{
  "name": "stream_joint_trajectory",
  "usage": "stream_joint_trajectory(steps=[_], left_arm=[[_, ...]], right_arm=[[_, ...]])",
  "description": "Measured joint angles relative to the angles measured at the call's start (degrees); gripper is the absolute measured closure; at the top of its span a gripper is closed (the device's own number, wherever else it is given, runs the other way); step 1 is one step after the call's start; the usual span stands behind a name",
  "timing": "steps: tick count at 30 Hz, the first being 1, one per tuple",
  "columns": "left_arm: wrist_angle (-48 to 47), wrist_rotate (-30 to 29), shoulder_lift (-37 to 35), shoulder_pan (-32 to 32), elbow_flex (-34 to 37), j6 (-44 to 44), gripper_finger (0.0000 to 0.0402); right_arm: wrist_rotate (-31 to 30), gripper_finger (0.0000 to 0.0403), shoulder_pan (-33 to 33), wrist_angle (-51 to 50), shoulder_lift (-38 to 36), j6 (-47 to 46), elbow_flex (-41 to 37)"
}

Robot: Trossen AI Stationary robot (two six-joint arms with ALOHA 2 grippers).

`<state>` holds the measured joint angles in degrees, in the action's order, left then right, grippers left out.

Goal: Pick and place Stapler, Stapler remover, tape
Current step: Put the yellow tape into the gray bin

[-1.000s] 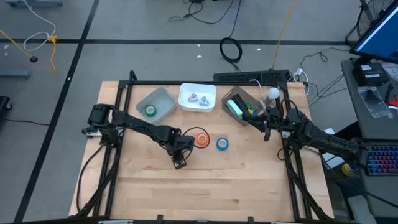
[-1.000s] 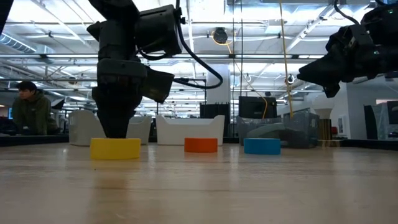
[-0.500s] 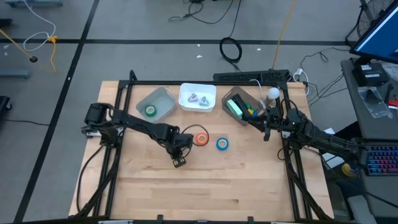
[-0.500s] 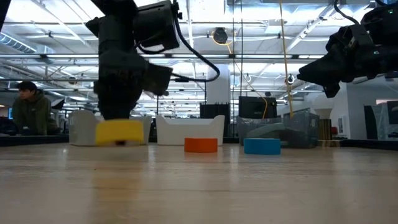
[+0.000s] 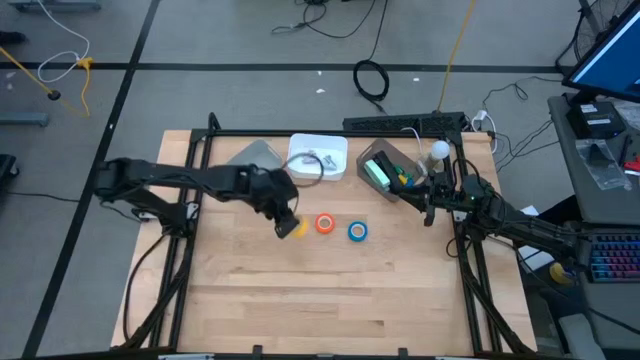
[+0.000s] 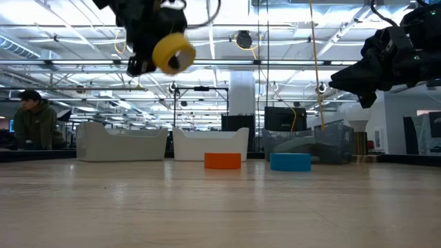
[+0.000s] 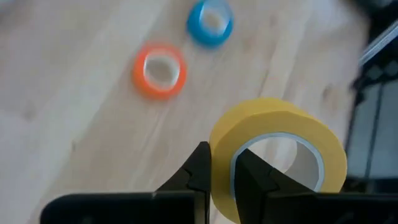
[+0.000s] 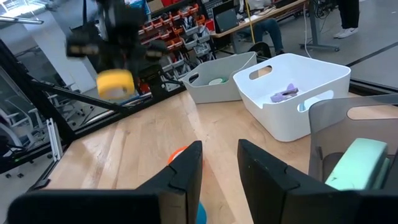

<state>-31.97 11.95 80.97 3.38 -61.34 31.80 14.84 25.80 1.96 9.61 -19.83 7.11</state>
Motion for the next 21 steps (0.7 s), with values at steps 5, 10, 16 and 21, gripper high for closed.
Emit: stream_joint_trajectory(steps=[5,10,16,21], left_arm=[[4.9,-3.3,-5.7,3.0,0.0,0.0,0.0365],[7.5,-11.7,-9.6,4.9,0.0,0.4,0.0365],[6.1,-24.1,-12.4,7.5,0.0,0.2,0.0365],[1.5,-30.2,-12.5,10.7,0.0,-2.7,0.0365]], right_arm=[[0.0,0.0307,0.0,0.0,0.0,-0.1,0.0],[0.0,0.0309,0.0,0.0,0.0,-0.1,0.0],[0.0,0.0307,0.0,0.0,0.0,0.0,0.0],[0.0,0.0309,0.0,0.0,0.0,-0.1,0.0]])
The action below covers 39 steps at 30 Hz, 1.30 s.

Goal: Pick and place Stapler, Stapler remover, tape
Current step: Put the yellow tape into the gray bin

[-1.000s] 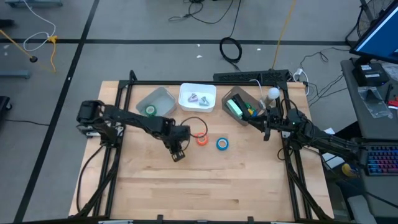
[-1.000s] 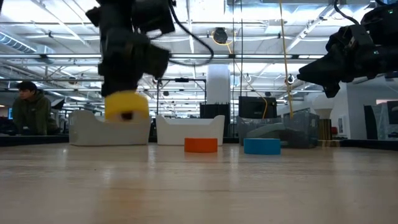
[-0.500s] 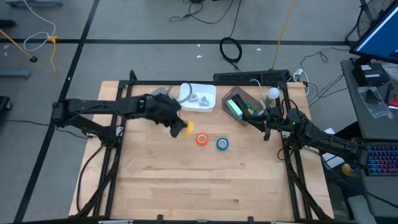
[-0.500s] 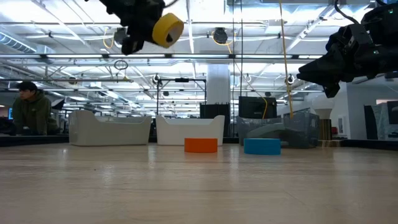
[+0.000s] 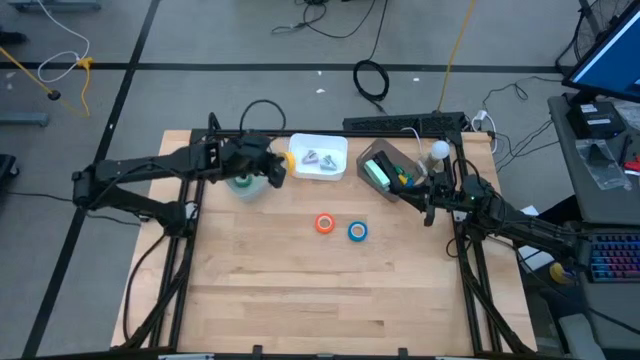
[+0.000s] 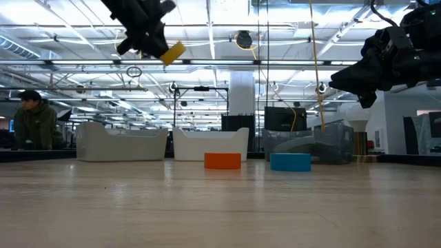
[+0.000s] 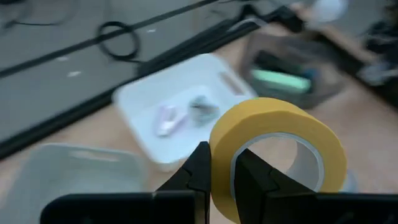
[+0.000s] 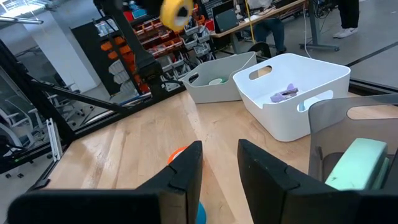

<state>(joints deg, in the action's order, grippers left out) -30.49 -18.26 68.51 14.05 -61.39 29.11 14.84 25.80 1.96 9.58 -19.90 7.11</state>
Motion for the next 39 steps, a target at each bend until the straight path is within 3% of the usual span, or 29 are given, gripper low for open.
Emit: stream_joint_trajectory(steps=[8,20,26,39], left_arm=[[-8.6,-3.4,2.7,9.4,0.0,-5.7,0.0365],[-16.1,-1.2,12.0,23.5,0.0,-15.8,0.0365],[-19.4,0.8,18.1,25.8,0.0,-19.0,0.0365],[-15.9,1.7,27.3,26.9,0.0,-25.1,0.0365]], right_arm=[[0.0,0.0309,0.0,0.0,0.0,0.0,0.0],[0.0,0.0309,0.0,0.0,0.0,-0.7,0.0],[0.0,0.0308,0.0,-0.1,0.0,-1.9,0.0],[0.0,0.0309,0.0,-0.6,0.0,-3.3,0.0]])
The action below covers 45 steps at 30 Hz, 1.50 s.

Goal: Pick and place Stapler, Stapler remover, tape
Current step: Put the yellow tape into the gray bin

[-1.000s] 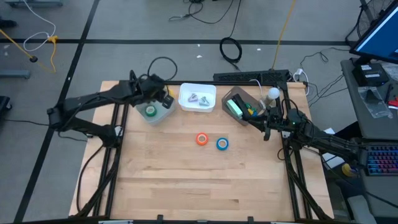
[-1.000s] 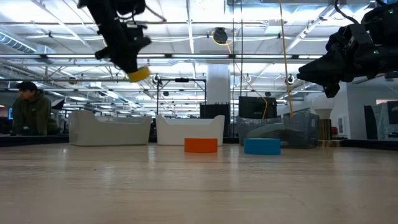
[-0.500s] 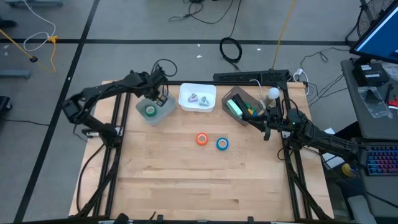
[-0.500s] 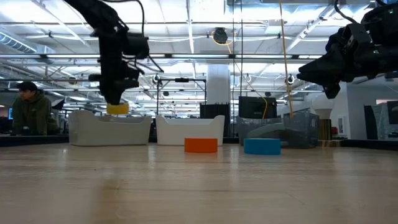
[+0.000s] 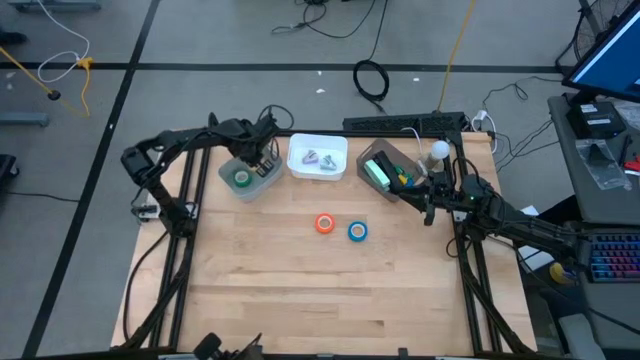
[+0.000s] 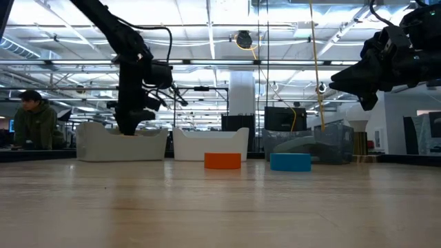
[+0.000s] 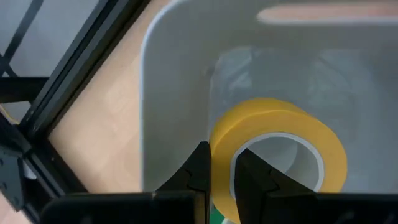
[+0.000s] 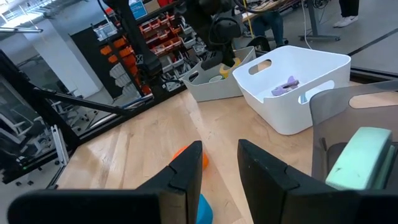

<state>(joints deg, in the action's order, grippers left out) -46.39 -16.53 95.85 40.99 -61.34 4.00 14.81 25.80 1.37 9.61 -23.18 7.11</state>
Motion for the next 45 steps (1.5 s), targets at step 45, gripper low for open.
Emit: stream_joint_trajectory(steps=[45], left_arm=[[3.1,-3.1,4.3,0.5,0.1,-3.8,0.0313]], right_arm=[[0.0,0.0308,0.0,0.1,0.0,-0.8,0.0]])
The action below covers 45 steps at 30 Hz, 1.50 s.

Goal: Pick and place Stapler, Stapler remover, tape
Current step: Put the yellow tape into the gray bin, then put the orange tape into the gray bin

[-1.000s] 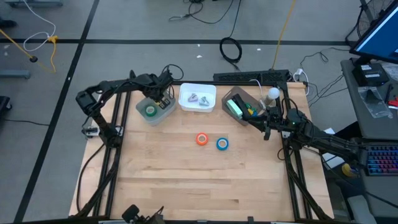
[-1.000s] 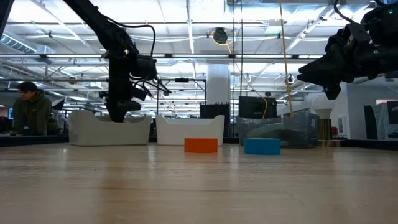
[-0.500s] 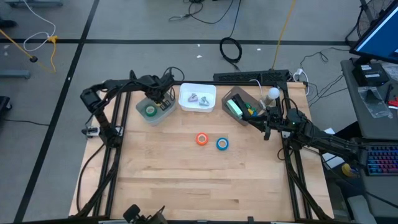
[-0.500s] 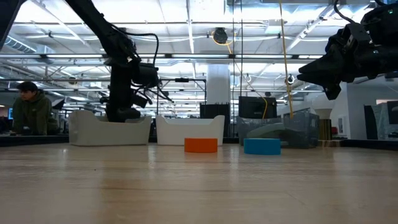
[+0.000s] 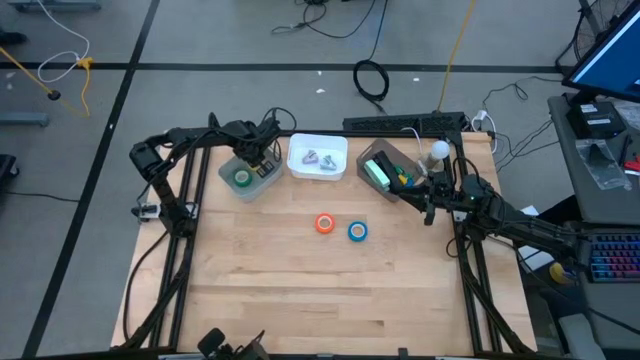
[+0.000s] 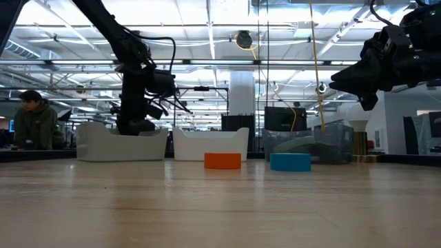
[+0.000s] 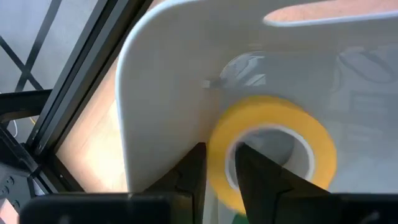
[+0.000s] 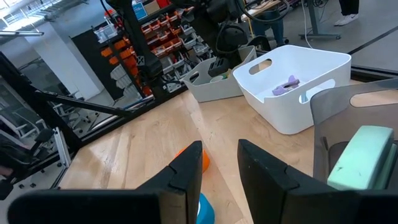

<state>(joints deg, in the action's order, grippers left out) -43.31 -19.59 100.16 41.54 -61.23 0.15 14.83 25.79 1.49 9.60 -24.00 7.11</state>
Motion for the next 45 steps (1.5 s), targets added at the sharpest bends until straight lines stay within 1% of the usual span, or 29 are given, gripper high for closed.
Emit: stream_joint_trajectory(steps=[9,13,19,23,28,31,34,36,38,41,43,45], left_arm=[[-0.2,0.1,-0.2,0.0,0.0,0.3,0.028],[-0.4,0.5,-2.8,-0.2,-0.5,0.7,0.0269],[-2.2,6.6,-10.5,-1.4,-2.6,5.0,0.027],[-3.6,13.1,-17.0,-4.3,-4.1,9.6,0.027],[-2.1,22.9,-24.5,-11.4,-4.3,15.5,0.027],[-0.7,25.9,-27.2,-17.2,-4.2,17.6,0.027],[4.6,27.1,-27.6,-23.9,-4.3,20.0,0.027],[7.5,27.1,-27.2,-28.4,-4.2,20.8,0.027],[12.5,26.5,-25.9,-33.0,-4.3,20.8,0.027],[16.7,22.2,-23.4,-38.7,-4.2,20.2,0.027],[20.4,19.7,-21.3,-41.9,-4.2,18.1,0.027],[22.1,17.9,-19.4,-44.4,-4.2,15.5,0.027]], right_arm=[[0.0,0.0307,0.0,0.0,0.0,0.0,0.0],[0.0,0.0309,0.0,0.0,0.0,-0.8,0.0],[0.0,0.0307,0.0,0.0,0.0,-0.8,0.0],[0.0,0.0309,0.0,0.0,0.0,-0.4,0.0],[0.0,0.0307,0.0,0.0,0.0,-0.4,0.0],[0.0,0.0309,0.0,0.0,0.0,-0.4,0.0],[0.0,0.0309,0.0,0.0,0.0,-0.4,0.0],[0.2,0.0307,0.0,0.0,0.0,-0.4,0.0],[0.2,0.0307,0.0,0.0,0.0,-0.1,0.0],[0.2,0.0309,0.0,0.0,0.0,0.7,0.0],[0.2,0.0309,0.0,0.0,0.0,0.8,0.0],[0.2,0.0308,0.0,0.0,0.0,0.9,0.0]])
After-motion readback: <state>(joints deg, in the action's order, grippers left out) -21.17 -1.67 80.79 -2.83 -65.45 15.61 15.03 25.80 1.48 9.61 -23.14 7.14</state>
